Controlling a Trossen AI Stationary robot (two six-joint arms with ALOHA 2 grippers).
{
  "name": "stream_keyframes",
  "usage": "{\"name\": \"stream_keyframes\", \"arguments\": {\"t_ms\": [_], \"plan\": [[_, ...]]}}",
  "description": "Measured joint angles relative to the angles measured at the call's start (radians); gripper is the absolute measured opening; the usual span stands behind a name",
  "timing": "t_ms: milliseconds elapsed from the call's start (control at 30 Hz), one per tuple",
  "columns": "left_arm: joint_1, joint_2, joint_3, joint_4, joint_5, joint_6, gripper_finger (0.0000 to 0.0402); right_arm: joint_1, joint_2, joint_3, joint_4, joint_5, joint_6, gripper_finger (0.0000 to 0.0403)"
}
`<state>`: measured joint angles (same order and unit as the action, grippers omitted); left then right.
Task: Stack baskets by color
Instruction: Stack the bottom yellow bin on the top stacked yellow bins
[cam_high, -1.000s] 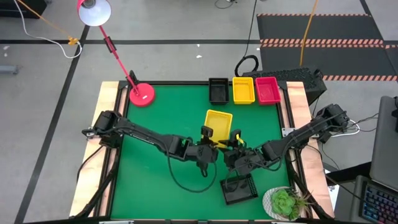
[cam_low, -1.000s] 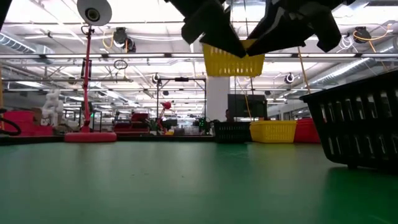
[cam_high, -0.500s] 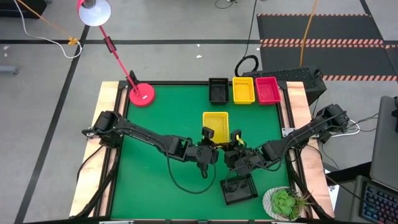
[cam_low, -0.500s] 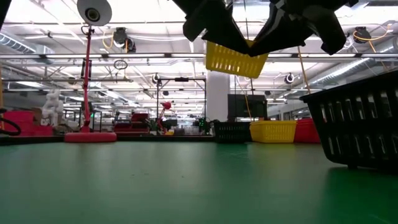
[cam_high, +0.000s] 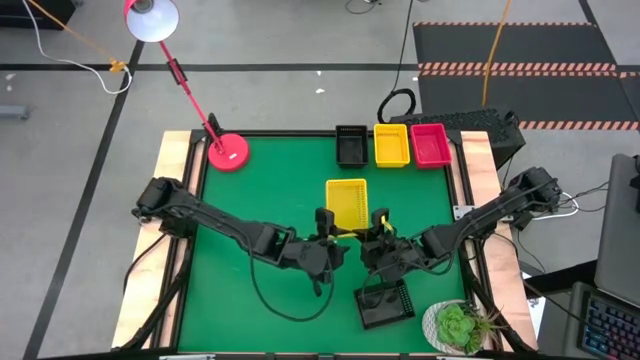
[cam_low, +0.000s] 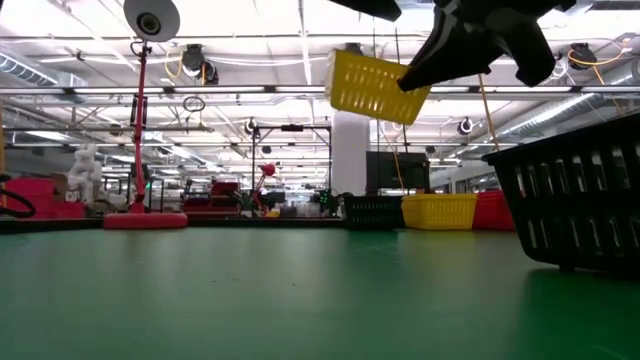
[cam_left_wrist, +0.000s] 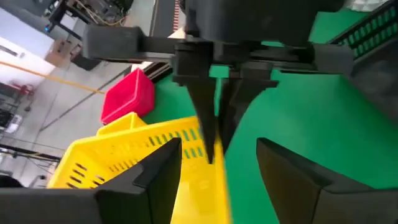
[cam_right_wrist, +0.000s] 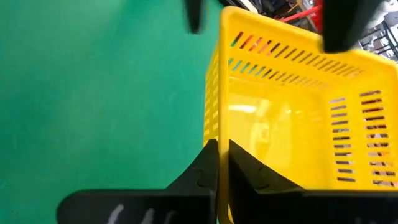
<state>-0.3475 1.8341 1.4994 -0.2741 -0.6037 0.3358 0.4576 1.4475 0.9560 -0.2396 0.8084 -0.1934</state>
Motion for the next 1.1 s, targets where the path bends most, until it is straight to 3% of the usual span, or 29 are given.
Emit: {"name": "stream_keyframes", "arguments": {"t_ms": [333, 633, 767, 1000, 1100], "plan": [[-0.030, -0.092, -0.002, -0.057, -0.077, -0.122, 0.0197, 0.002, 0.000, 0.001, 0.001, -0.001, -0.001, 0.0003], [-0.015, -0.190, -0.002, -0.260, -0.079, -0.333, 0.0160, 0.002, 0.000, 0.001, -0.017, -0.058, 0.017, 0.0002], [-0.002, -0.190, -0.004, -0.319, -0.081, -0.354, 0.0140, 0.002, 0.000, 0.001, -0.031, -0.059, 0.016, 0.0002], [0.079, -0.213, -0.144, -0.241, -0.072, -0.353, 0.0113, 0.003, -0.062, 0.001, -0.072, -0.137, 0.023, 0.0002], [0.116, -0.254, -0.226, -0.131, -0.041, -0.358, 0.0107, 0.005, -0.107, 0.001, -0.122, -0.154, 0.063, 0.0002]]}}
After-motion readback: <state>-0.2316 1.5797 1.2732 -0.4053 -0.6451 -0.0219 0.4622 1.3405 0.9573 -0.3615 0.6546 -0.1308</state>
